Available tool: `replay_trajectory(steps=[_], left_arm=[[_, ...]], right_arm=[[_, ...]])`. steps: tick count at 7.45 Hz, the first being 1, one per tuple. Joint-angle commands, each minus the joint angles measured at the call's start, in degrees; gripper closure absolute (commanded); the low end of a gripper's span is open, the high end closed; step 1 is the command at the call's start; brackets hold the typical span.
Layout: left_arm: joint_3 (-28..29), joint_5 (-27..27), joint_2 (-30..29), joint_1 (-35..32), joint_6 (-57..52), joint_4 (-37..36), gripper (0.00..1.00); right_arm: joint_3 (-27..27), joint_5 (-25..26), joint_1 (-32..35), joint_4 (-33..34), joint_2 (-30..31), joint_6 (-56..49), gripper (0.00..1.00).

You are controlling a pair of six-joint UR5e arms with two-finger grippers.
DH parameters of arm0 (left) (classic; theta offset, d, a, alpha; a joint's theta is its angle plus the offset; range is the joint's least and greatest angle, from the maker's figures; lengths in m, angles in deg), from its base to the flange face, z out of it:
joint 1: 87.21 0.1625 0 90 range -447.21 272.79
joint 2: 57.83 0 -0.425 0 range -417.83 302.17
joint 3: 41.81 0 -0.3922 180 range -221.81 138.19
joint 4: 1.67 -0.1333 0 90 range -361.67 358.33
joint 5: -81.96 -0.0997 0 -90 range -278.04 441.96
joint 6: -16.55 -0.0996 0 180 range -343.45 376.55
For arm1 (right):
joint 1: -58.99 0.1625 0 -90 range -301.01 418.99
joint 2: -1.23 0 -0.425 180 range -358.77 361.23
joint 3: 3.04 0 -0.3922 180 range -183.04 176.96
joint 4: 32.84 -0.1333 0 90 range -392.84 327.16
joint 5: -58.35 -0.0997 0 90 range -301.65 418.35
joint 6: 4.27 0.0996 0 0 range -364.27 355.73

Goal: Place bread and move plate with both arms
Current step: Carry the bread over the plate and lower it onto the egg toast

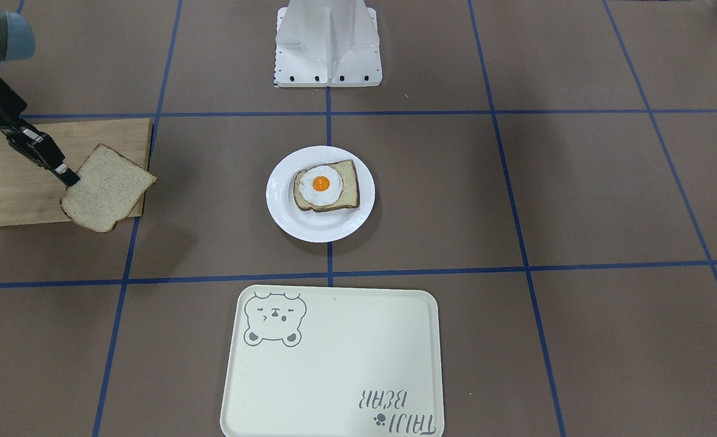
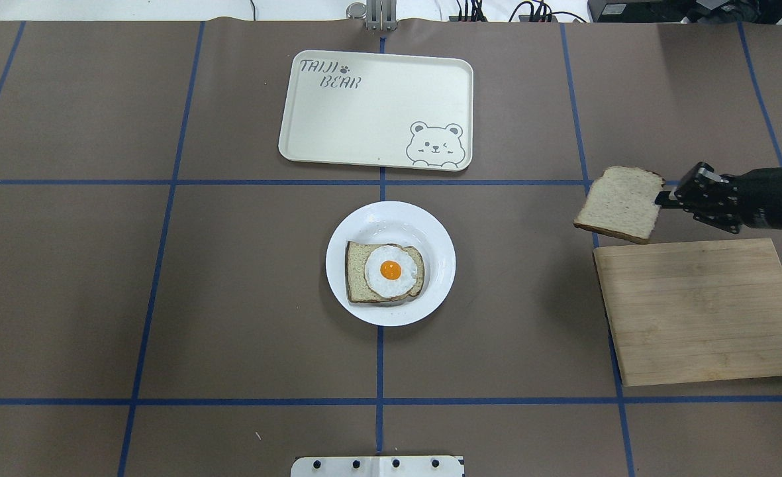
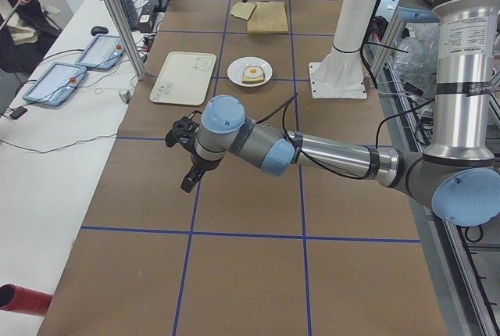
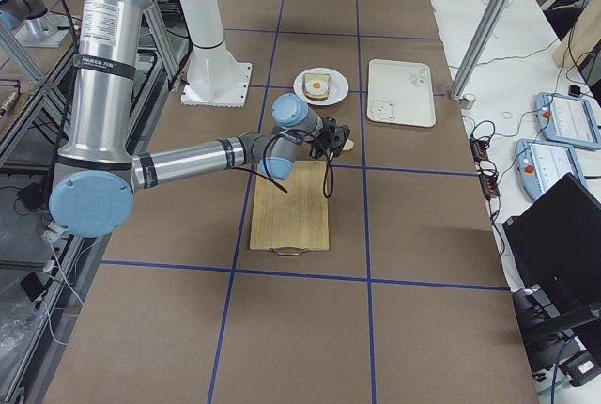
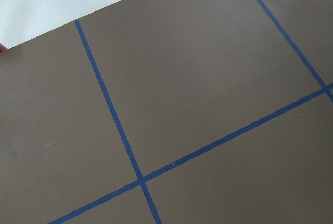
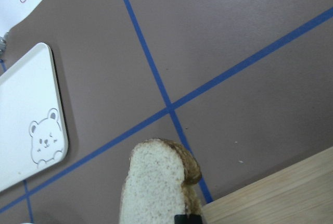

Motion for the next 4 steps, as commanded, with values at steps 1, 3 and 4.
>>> replay_trajectory(steps=[1,3,4], left_arm=[[0.1,0.0,0.0,0.0,0.5,0.0,0.02],[0.3,0.0,0.0,0.0,0.5,0.0,0.02],[0.4,0.0,0.0,0.0,0.5,0.0,0.02]], right_arm=[[6.2,12.7,-8.9,15.9,-7.5,9.4,1.00],[8.7,29.6,-21.4,41.2,-22.3,19.1,1.00],[8.3,35.1,-26.7,52.4,-29.0,24.4,1.00]])
